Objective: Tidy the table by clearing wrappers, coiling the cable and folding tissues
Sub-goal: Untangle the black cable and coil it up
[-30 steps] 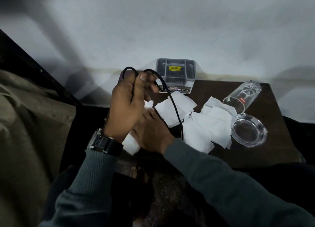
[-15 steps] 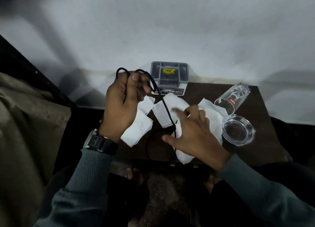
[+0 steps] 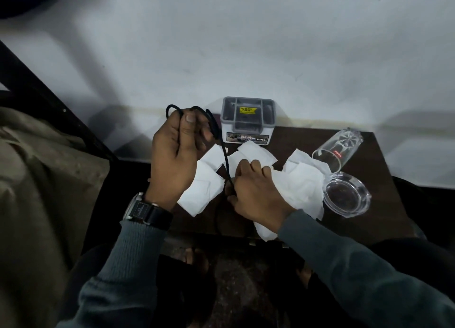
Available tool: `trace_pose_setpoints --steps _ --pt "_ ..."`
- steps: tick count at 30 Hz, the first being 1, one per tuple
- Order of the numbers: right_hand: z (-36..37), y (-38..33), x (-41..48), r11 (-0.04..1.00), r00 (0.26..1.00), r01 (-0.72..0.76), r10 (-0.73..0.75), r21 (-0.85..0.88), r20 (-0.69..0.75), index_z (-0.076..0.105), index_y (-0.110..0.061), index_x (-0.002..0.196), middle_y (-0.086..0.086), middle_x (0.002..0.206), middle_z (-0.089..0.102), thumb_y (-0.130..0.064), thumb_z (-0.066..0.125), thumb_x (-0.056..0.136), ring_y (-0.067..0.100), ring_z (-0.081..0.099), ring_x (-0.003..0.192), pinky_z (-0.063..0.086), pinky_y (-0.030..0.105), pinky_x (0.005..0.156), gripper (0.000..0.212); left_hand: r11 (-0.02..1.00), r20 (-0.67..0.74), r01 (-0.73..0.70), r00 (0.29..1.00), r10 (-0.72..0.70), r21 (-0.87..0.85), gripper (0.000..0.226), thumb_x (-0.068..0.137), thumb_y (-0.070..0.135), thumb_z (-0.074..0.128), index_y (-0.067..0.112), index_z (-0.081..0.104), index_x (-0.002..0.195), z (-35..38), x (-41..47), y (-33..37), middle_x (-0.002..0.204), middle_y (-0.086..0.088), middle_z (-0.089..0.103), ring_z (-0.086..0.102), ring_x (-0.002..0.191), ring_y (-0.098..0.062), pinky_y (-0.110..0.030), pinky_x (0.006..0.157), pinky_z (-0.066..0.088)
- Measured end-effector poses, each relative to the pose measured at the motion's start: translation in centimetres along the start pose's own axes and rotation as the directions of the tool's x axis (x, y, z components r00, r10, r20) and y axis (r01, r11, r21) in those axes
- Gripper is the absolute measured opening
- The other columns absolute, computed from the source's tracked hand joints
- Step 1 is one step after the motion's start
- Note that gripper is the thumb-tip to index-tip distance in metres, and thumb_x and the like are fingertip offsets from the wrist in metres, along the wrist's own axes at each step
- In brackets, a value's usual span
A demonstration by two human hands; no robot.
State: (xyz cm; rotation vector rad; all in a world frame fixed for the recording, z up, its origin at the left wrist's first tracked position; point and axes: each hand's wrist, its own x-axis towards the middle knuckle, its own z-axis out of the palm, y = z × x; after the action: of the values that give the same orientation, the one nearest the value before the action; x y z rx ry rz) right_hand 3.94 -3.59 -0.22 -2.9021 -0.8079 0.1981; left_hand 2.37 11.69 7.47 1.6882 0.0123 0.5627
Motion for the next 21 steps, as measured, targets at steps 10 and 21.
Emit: trace_pose_setpoints --steps 10,21 --pt "-5.1 0.2 2.0 0.731 0.974 0.197 -0.071 0.654 -0.214 0.066 -0.016 0.105 -0.011 0.09 0.07 -0.011 0.068 0.096 0.0 0.065 0.079 0.05 0.023 0.073 0.01 0.999 -0.076 -0.051 0.996 0.05 -0.013 0.045 0.112 0.02 0.035 -0.017 0.054 0.095 -0.4 0.4 -0.4 0.063 0.009 0.057 0.052 0.057 -0.009 -0.029 0.063 0.045" --pt "-12.4 5.1 1.0 0.87 0.88 0.153 0.096 0.469 -0.466 0.075 -0.025 0.112 -0.007 0.108 0.066 -0.01 0.074 0.08 -0.006 0.057 0.082 0.042 0.009 0.077 0.035 0.973 -0.061 0.118 0.989 -0.133 -0.198 0.042 0.113 0.024 0.033 0.003 0.061 0.089 -0.1 0.5 -0.2 0.059 0.005 0.047 0.038 0.054 -0.011 -0.022 0.052 0.033"
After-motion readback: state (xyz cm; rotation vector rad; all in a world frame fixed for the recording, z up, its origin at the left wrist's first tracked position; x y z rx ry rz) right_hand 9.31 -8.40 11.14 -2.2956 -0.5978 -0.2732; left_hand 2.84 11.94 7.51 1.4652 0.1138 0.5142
